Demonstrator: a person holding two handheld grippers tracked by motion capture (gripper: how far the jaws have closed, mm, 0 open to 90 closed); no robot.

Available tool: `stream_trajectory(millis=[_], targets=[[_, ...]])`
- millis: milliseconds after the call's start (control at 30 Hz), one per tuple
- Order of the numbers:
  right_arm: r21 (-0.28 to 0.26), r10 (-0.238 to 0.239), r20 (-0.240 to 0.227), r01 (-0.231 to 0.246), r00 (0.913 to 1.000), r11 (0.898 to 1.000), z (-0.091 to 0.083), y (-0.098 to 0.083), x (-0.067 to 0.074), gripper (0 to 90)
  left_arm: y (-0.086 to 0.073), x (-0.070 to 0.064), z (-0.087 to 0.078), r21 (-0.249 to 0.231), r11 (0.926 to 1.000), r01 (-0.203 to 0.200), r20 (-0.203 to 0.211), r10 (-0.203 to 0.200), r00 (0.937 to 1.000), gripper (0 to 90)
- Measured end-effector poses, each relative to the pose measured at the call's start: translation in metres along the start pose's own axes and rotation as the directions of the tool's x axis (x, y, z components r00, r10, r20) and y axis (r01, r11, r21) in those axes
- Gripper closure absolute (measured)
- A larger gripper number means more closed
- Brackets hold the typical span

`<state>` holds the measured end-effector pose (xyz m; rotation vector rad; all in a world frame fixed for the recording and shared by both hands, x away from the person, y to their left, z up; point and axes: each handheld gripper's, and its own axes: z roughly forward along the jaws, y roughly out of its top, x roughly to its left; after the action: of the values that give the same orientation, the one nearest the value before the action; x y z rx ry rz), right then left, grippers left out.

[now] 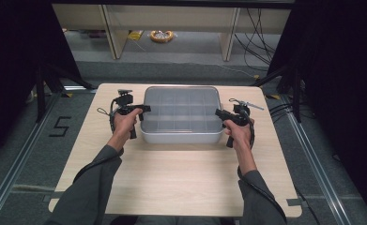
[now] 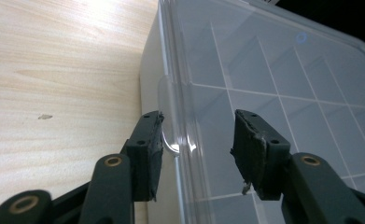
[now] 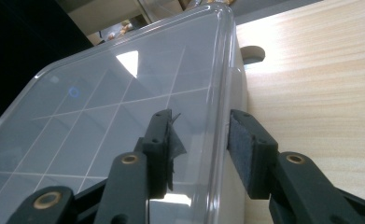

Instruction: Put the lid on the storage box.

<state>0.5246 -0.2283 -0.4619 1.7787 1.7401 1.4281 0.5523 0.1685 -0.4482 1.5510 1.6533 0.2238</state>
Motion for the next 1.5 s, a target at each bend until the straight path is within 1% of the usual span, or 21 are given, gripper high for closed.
stream_trajectory(millis=[167, 200, 267, 333, 400, 433, 533, 567, 633, 767, 800, 833, 900, 1033, 1133, 1167, 1267, 1333, 1367, 1467, 1500], targets=[[0.012, 0.012, -0.007, -0.012, 0.9999, 1.0, -0.003, -0.002, -0.001, 59.9, 0.0, -0.001, -0.002, -0.001, 1.0, -0.003, 0.0, 0.003, 1.0, 52.9], [-0.009, -0.05, -0.015, 0.05, 0.9986, 0.999, -0.001, -0.001, -0.007, 60.0, 0.0, -0.002, -0.002, -0.003, 1.0, -0.001, -0.002, 0.001, 1.0, 52.9], [0.003, 0.018, -0.017, -0.018, 0.9997, 1.0, -0.003, -0.003, -0.001, 59.6, 0.0, -0.002, -0.002, 0.001, 1.0, 0.0, -0.004, 0.0, 1.0, 53.0], [-0.007, -0.035, -0.006, 0.035, 0.9994, 0.999, -0.003, -0.003, -0.004, 59.1, 0.0, -0.003, -0.002, -0.001, 1.0, -0.008, -0.012, 0.008, 0.9999, 52.7], [0.008, 0.002, -0.006, -0.002, 1.0, 1.0, -0.005, -0.004, 0.002, 59.2, 0.0, -0.004, -0.003, 0.008, 0.9999, -0.008, -0.017, 0.008, 0.9998, 53.7], [-0.002, -0.04, -0.019, 0.04, 0.999, 0.999, -0.005, -0.003, -0.003, 59.2, 0.001, -0.003, -0.004, 0.014, 0.9999, 0.001, -0.015, -0.001, 0.9999, 54.4], [-0.013, -0.04, -0.015, 0.04, 0.9991, 0.999, -0.006, -0.004, -0.003, 59.4, 0.003, -0.004, -0.008, 0.02, 0.9998, 0.003, -0.018, -0.002, 0.9998, 55.0], [0.005, 0.015, -0.017, -0.015, 0.9997, 1.0, -0.008, -0.006, 0.001, 59.4, 0.004, -0.006, -0.009, 0.024, 0.9997, -0.008, -0.023, 0.009, 0.9997, 55.0], [0.005, 0.034, -0.02, -0.033, 0.9992, 0.999, -0.01, -0.007, 0.002, 59.5, 0.005, -0.006, -0.01, 0.026, 0.9996, -0.006, -0.026, 0.007, 0.9996, 55.0], [-0.005, 0.02, -0.025, -0.02, 0.9995, 1.0, -0.011, -0.009, 0.002, 59.6, 0.004, -0.006, -0.008, 0.041, 0.9991, 0.0, -0.038, 0.001, 0.9993, 54.5], [-0.019, -0.034, -0.022, 0.033, 0.9992, 0.999, -0.011, -0.008, -0.002, 59.5, 0.004, -0.006, -0.007, 0.05, 0.9987, 0.0, -0.04, 0.002, 0.9992, 54.5], [-0.01, 0.014, -0.028, -0.015, 0.9995, 1.0, -0.014, -0.009, 0.002, 59.5, 0.005, -0.005, -0.007, 0.064, 0.9979, 0.007, -0.036, -0.005, 0.9993, 54.3], [-0.014, 0.011, -0.03, -0.011, 0.9995, 1.0, -0.014, -0.01, 0.001, 59.5, 0.005, -0.005, -0.007, 0.065, 0.9978, 0.005, -0.038, -0.003, 0.9993, 54.1], [-0.012, 0.016, -0.036, -0.016, 0.9992, 1.0, -0.016, -0.011, 0.001, 60.1, 0.004, -0.007, -0.004, 0.076, 0.9969, -0.017, -0.049, 0.021, 0.9986, 50.0], [0.024, 0.112, -0.042, -0.111, 0.9929, 0.994, -0.019, -0.012, 0.006, 60.3, 0.004, -0.011, -0.003, 0.078, 0.9968, -0.021, -0.052, 0.025, 0.9983, 44.6], [-0.011, 0.036, -0.042, -0.036, 0.9985, 0.999, -0.016, -0.012, 0.0, 58.7, 0.003, -0.012, -0.004, 0.074, 0.9971, -0.018, -0.047, 0.022, 0.9987, 40.1], [-0.03, -0.013, -0.036, 0.012, 0.9993, 0.999, -0.018, -0.012, -0.004, 56.0, 0.004, -0.013, -0.007, 0.042, 0.9989, -0.018, -0.041, 0.02, 0.999, 36.1], [-0.027, -0.016, -0.037, 0.015, 0.9992, 1.0, -0.019, -0.011, -0.005, 54.7, 0.005, -0.014, -0.011, 0.031, 0.9991, -0.03, -0.055, 0.032, 0.998, 31.5], [-0.007, 0.052, -0.023, -0.052, 0.9984, 0.999, -0.023, -0.011, 0.001, 53.8, 0.006, -0.013, -0.013, 0.022, 0.9994, -0.026, -0.05, 0.027, 0.9984, 31.5], [-0.03, -0.006, -0.032, 0.005, 0.9995, 1.0, -0.028, -0.01, -0.007, 51.8, 0.008, -0.011, -0.022, 0.005, 0.9997, -0.024, -0.035, 0.024, 0.9991, 28.1], [-0.013, 0.057, -0.035, -0.057, 0.9978, 0.998, -0.033, -0.011, -0.002, 51.4, 0.008, -0.01, -0.026, -0.001, 0.9998, -0.018, -0.029, 0.018, 0.9994, 27.2]])
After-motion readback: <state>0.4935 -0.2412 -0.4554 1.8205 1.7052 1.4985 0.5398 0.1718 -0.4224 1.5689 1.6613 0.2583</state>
